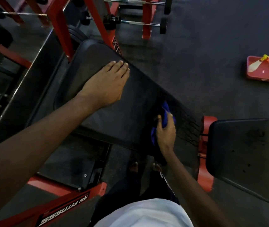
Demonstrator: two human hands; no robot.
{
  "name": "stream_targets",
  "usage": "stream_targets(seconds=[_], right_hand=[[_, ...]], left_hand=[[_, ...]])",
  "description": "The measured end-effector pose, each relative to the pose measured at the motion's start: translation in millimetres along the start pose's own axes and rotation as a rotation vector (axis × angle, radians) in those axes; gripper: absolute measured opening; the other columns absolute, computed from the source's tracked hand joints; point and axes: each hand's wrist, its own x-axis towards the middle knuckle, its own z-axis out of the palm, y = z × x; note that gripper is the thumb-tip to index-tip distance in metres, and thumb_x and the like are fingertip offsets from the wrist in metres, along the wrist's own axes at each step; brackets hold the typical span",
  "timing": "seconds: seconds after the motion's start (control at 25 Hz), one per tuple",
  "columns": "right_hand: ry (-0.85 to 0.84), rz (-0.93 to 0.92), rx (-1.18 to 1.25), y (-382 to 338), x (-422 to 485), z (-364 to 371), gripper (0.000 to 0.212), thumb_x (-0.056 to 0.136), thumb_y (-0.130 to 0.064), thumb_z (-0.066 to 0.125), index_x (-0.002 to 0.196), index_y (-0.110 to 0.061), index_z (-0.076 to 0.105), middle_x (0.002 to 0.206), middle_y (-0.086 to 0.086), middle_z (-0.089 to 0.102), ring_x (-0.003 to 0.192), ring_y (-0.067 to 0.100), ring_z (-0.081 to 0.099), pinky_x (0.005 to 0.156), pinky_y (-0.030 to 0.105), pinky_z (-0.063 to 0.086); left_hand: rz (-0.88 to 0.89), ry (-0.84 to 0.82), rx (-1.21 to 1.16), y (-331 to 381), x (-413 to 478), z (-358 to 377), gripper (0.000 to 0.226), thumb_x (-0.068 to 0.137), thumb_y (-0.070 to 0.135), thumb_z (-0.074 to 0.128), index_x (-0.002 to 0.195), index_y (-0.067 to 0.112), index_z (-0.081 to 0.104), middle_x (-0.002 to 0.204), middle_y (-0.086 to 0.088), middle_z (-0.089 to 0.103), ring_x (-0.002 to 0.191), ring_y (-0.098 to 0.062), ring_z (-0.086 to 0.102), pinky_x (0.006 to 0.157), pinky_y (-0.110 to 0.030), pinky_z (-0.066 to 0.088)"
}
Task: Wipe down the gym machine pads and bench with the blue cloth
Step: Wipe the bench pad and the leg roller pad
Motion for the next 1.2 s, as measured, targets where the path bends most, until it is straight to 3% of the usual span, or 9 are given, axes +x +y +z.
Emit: stream_targets(seconds=[0.08, 0.2, 0.36, 0.52, 0.6, 0.8, 0.88, 1.0, 1.2], right_hand=[[-0.077, -0.259, -0.004, -30.9, -12.2, 8.4, 0.042, 0.1, -0.025, 0.058, 0.142, -0.024, 0.053, 0.15, -0.004, 0.049, 0.146, 0.013, 0.034, 0.113, 0.016, 0.027], [-0.109, -0.41, -0.032, -29.1, 17.3, 9.6, 0.046, 0.099, -0.028, 0.057, 0.145, -0.024, 0.051, 0.151, -0.004, 0.049, 0.149, 0.013, 0.029, 0.119, 0.023, 0.025], [-0.024, 0.024, -0.03, 32.0, 88.4, -16.2, 0.057, 0.091, -0.055, 0.051, 0.136, -0.02, 0.057, 0.132, 0.006, 0.062, 0.124, 0.025, 0.057, 0.101, 0.036, 0.046], [0.065, 0.251, -0.068, 52.4, 57.9, -20.6, 0.056, 0.093, -0.055, 0.048, 0.136, -0.02, 0.056, 0.134, 0.008, 0.061, 0.126, 0.032, 0.057, 0.101, 0.043, 0.047], [0.051, 0.147, -0.072, 24.7, 16.9, -9.1, 0.047, 0.097, -0.048, 0.051, 0.14, -0.03, 0.053, 0.143, 0.0, 0.056, 0.132, 0.025, 0.052, 0.106, 0.04, 0.045], [-0.078, -0.31, -0.068, -14.9, 12.4, 9.4, 0.046, 0.1, -0.026, 0.058, 0.144, -0.031, 0.051, 0.154, -0.008, 0.044, 0.148, 0.006, 0.029, 0.107, 0.005, 0.024], [-0.028, -0.23, -0.07, -0.3, 59.4, 5.9, 0.043, 0.099, -0.028, 0.058, 0.142, -0.025, 0.054, 0.146, 0.0, 0.054, 0.14, 0.014, 0.044, 0.098, 0.008, 0.032], [0.058, 0.116, -0.049, 36.6, 105.2, -13.0, 0.042, 0.099, -0.039, 0.057, 0.134, -0.016, 0.059, 0.128, 0.008, 0.065, 0.12, 0.028, 0.06, 0.082, 0.023, 0.037], [0.103, 0.23, -0.055, 31.2, 33.9, -12.1, 0.041, 0.099, -0.04, 0.057, 0.136, -0.022, 0.056, 0.137, 0.004, 0.061, 0.127, 0.027, 0.056, 0.098, 0.034, 0.043]], left_hand=[[-0.005, -0.01, -0.008, -1.2, -0.6, -0.7, 0.06, 0.099, 0.027, 0.033, 0.152, -0.001, 0.026, 0.158, -0.021, 0.027, 0.147, -0.033, 0.025, 0.121, -0.045, 0.019], [0.005, 0.009, -0.011, 0.1, 0.7, 0.0, 0.058, 0.099, 0.026, 0.036, 0.149, -0.003, 0.032, 0.155, -0.023, 0.033, 0.144, -0.035, 0.031, 0.119, -0.046, 0.022], [-0.013, 0.04, -0.038, 1.7, 0.8, 0.7, 0.054, 0.104, 0.029, 0.031, 0.147, -0.003, 0.035, 0.153, -0.024, 0.037, 0.142, -0.036, 0.034, 0.118, -0.048, 0.025], [-0.015, 0.065, -0.035, 3.4, 1.4, 3.5, 0.055, 0.105, 0.03, 0.028, 0.148, -0.003, 0.033, 0.153, -0.024, 0.036, 0.142, -0.036, 0.034, 0.118, -0.048, 0.025], [-0.018, 0.07, -0.032, 3.5, 1.5, 4.8, 0.055, 0.105, 0.03, 0.027, 0.148, -0.003, 0.033, 0.153, -0.024, 0.035, 0.142, -0.036, 0.033, 0.118, -0.047, 0.025], [-0.021, 0.064, -0.025, 3.8, 1.6, 3.9, 0.055, 0.104, 0.03, 0.026, 0.148, -0.003, 0.033, 0.153, -0.024, 0.035, 0.142, -0.036, 0.033, 0.118, -0.048, 0.025], [-0.019, 0.057, -0.024, 3.5, 1.3, 2.9, 0.055, 0.104, 0.03, 0.025, 0.148, -0.003, 0.032, 0.154, -0.023, 0.035, 0.142, -0.036, 0.033, 0.118, -0.048, 0.025], [-0.015, 0.05, -0.024, 4.2, 1.4, 1.0, 0.056, 0.104, 0.031, 0.025, 0.149, -0.003, 0.032, 0.154, -0.023, 0.034, 0.143, -0.035, 0.032, 0.119, -0.047, 0.025], [-0.039, 0.032, -0.064, 4.0, 2.4, 3.0, 0.055, 0.104, 0.031, 0.027, 0.149, -0.001, 0.032, 0.155, -0.021, 0.033, 0.144, -0.033, 0.03, 0.12, -0.045, 0.023]])
